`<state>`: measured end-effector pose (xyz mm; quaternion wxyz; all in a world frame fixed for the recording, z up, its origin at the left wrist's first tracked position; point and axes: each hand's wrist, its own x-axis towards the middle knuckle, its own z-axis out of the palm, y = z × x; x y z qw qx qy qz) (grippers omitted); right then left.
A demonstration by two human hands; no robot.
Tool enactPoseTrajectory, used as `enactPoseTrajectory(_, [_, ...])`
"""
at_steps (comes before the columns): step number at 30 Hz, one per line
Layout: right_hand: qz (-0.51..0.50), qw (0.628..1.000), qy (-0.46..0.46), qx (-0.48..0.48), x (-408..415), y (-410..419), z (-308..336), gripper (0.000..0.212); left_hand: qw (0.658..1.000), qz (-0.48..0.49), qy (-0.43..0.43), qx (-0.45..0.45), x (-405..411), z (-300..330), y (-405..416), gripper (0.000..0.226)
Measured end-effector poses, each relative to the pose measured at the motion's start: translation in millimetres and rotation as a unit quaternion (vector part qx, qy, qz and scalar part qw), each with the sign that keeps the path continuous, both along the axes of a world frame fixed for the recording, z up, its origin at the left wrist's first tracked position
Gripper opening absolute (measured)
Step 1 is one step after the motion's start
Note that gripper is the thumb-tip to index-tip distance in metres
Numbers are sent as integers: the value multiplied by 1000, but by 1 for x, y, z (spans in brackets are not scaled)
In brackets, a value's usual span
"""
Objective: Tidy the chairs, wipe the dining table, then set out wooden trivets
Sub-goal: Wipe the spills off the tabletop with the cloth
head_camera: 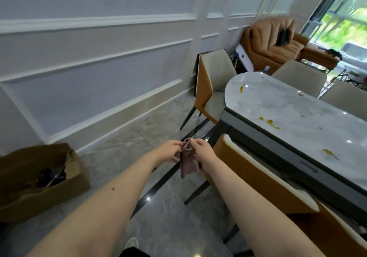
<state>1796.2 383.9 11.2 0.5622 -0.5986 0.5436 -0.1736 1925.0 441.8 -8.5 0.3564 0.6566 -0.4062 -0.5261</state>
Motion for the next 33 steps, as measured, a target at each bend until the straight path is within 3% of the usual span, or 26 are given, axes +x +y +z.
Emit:
enactPoseTrajectory(6, [-44, 999, 27, -2, 64, -71, 3, 32, 995, 14, -73, -59, 57, -11, -83, 14])
enactPoseTrajectory(11, [-71, 996, 45, 0, 84, -129, -2, 35, 989, 10, -132, -67, 85, -27, -157, 30])
enactPoseTrajectory(17, [-79, 994, 61, 33, 91, -221, -19, 42, 984, 0, -158, -85, 102, -42, -259, 33])
enactPoseTrajectory(25, [-132, 989, 66, 24, 62, -357, -25, 37, 972, -49, -205, -103, 85, -28, -402, 17])
enactPoseTrajectory(33, [-194, 976, 86, -49, 15, -457, -20, 30, 955, -129, -225, -145, 51, -13, -514, 22])
